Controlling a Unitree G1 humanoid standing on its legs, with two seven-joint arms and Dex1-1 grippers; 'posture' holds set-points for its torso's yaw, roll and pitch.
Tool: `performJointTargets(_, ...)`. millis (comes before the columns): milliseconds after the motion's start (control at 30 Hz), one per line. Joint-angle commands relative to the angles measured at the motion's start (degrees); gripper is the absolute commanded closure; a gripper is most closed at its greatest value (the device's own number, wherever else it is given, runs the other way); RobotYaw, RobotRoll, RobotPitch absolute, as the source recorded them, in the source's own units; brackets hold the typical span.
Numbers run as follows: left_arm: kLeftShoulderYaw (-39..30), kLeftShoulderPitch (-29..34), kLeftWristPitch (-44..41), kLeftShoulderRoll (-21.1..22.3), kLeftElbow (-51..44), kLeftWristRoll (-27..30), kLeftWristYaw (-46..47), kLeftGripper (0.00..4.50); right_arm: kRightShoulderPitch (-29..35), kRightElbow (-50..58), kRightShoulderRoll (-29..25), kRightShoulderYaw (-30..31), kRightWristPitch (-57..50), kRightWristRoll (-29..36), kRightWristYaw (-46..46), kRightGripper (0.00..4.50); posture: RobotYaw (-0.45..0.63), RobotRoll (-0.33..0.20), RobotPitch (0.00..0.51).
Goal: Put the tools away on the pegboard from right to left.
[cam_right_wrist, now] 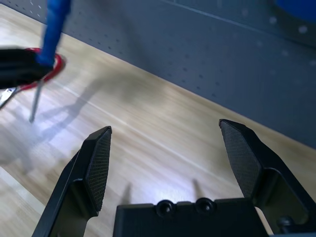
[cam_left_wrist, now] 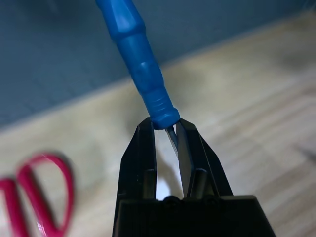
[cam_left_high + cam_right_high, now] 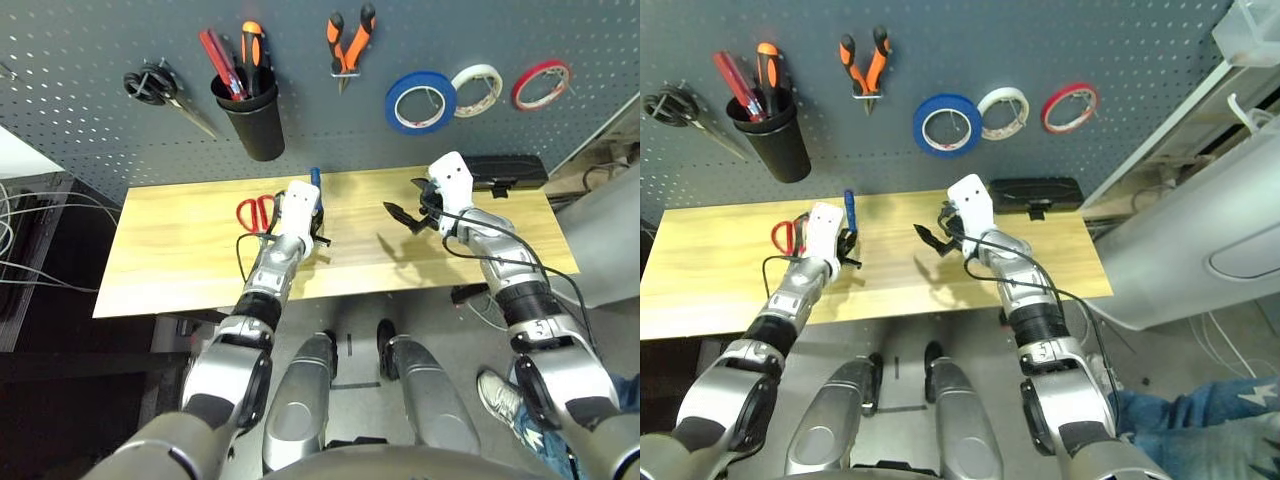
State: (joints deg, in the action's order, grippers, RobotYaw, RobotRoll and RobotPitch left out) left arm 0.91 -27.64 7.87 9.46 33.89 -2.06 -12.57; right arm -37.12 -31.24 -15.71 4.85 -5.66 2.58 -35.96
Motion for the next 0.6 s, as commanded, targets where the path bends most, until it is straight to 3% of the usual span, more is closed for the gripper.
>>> performJointTargets(33,1.4,3.8,3.4,0.8,-6.4,0.6,-3.5,4.0,-0.3,-0.2,0.8,0.0,1.0,1.3,-1.9,0.0,0.13,0.0,0.203)
performJointTargets(233,4.3,5.7,9.0,1.0,-14.2,2.6,-10.7,4.0,-1.6,2.9,2.6,-0.1,3.8,4.3,-6.2,0.0,0.14,0.0,0.195)
performJointTargets(600,1.6,-1.7,10.7,0.9,-20.1,5.5,-10.5,4.0,-4.9,3.5,5.5,0.7,5.0,6.2,-9.3,0.0,0.15,0.0,0.194)
